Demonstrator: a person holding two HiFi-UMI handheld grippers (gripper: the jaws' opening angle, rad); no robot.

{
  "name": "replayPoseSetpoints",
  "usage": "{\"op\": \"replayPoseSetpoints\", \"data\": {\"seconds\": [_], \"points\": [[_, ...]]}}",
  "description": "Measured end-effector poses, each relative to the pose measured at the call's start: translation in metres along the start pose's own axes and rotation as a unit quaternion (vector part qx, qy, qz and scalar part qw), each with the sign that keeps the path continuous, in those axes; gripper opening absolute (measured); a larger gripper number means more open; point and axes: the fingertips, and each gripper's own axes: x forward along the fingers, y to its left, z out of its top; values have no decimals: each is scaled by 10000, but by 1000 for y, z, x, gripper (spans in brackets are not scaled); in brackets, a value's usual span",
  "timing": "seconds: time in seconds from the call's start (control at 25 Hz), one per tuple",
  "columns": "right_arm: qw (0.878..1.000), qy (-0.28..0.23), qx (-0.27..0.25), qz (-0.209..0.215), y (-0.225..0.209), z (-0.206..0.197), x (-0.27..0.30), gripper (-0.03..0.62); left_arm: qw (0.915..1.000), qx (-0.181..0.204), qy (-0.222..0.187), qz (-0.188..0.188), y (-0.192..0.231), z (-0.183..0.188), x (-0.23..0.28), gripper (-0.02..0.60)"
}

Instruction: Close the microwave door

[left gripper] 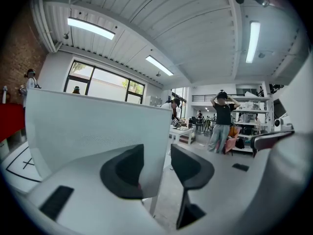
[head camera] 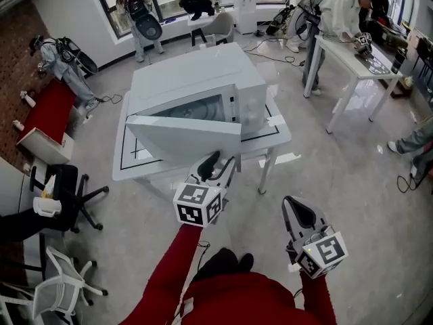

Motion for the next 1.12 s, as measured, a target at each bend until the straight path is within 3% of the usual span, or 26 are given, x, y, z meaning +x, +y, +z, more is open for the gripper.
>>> {"op": "replayPoseSetpoints", "data": {"seconds": [0.24,0.48,1.12], "points": [[9999,-120,93,15,-20,6,16,15,9997,-140,53,174,14,-4,24,169],[10000,-25,17,-46,-44,4,34,15,9992,16,-11,389,31,0,38,152],[9999,96,-31,43,-80,30,121,14,9984,-206,-110,524,59,14,56,57]]}}
